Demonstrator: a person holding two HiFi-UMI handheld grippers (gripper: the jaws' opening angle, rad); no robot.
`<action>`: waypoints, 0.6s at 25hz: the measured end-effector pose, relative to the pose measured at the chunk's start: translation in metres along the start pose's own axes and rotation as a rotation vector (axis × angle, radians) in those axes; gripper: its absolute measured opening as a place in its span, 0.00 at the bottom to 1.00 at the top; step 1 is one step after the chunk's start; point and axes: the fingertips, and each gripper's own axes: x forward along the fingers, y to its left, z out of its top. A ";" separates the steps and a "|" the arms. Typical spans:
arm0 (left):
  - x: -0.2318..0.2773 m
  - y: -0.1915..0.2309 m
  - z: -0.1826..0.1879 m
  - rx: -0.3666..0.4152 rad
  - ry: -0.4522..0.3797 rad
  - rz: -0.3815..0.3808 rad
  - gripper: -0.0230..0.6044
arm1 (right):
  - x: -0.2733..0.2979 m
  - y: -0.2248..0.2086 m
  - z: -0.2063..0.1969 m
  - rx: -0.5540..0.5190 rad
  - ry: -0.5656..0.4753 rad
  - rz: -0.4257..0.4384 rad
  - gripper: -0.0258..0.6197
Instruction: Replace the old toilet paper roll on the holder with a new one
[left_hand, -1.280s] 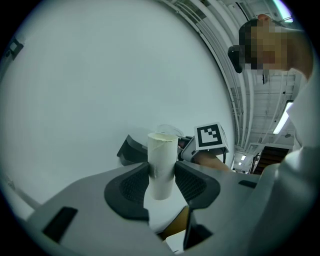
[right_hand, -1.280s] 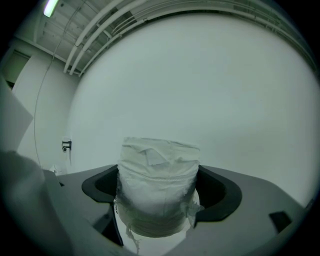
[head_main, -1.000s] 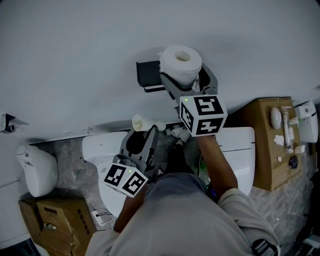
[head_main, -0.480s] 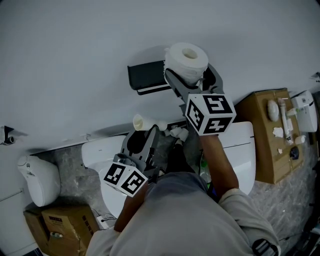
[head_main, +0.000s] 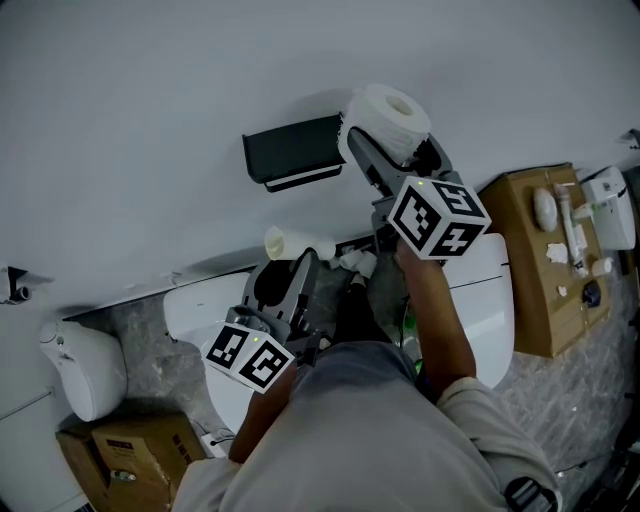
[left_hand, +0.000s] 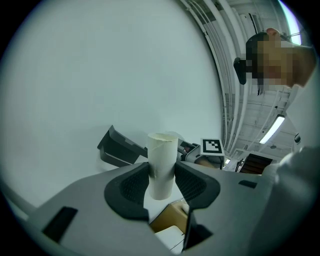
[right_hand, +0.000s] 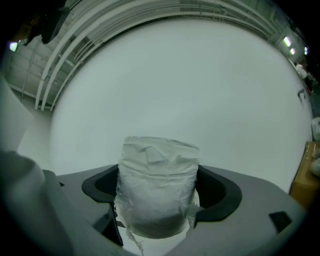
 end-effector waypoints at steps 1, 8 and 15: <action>-0.001 0.000 0.000 0.006 0.002 0.002 0.28 | -0.001 -0.004 -0.002 0.030 -0.003 -0.007 0.76; 0.003 0.003 -0.004 0.021 0.021 0.020 0.28 | -0.006 -0.040 -0.016 0.218 -0.038 -0.037 0.76; -0.003 0.006 -0.005 0.041 0.037 0.024 0.28 | -0.009 -0.061 -0.045 0.386 -0.045 -0.077 0.76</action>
